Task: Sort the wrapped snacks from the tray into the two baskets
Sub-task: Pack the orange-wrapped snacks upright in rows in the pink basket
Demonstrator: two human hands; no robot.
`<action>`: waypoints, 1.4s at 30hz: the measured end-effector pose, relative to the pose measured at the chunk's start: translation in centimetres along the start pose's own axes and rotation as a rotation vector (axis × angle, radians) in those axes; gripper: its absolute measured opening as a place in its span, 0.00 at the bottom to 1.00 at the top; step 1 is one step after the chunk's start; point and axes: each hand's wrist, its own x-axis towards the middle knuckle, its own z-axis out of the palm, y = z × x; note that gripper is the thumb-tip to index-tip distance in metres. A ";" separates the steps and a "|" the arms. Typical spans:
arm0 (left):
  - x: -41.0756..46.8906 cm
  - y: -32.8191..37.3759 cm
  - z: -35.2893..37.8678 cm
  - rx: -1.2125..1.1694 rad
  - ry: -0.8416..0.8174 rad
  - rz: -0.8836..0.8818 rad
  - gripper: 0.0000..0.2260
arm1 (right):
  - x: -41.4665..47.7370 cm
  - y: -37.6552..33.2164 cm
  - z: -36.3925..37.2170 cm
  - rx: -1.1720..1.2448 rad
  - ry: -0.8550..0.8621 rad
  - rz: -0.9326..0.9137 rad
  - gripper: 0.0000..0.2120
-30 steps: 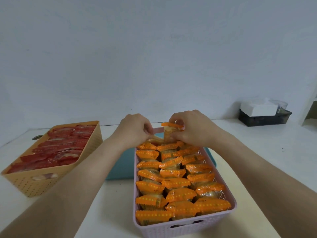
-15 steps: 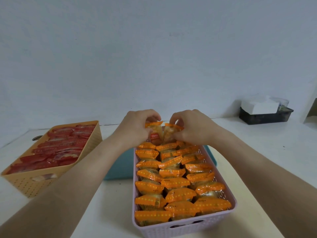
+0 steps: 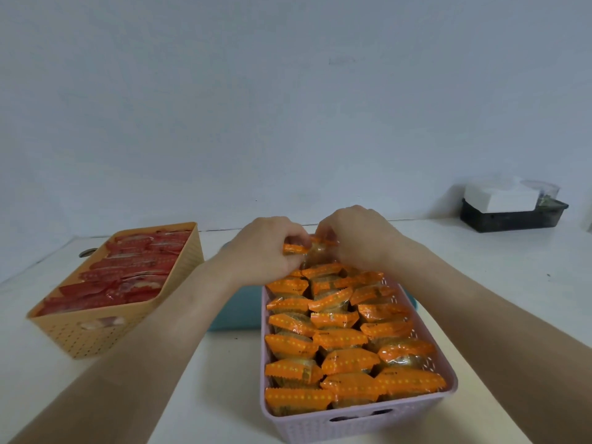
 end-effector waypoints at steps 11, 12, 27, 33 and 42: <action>-0.3 -1.2 3.4 -0.681 0.145 -0.366 0.08 | -0.6 0.7 1.4 0.463 0.097 0.126 0.13; -0.3 -1.1 3.4 -0.671 0.161 -0.353 0.07 | -0.9 1.1 1.5 0.553 0.208 0.195 0.12; 0.0 -1.1 3.6 -0.800 0.266 -0.497 0.06 | -1.8 0.1 -0.8 0.397 0.220 0.077 0.07; -0.2 -1.8 3.2 -0.962 0.283 -0.539 0.05 | -1.1 -4.8 -0.1 0.022 -0.054 -0.273 0.11; -0.1 -2.2 3.3 -0.890 0.274 -0.494 0.03 | -0.5 -5.1 0.9 -0.050 -0.027 -0.191 0.10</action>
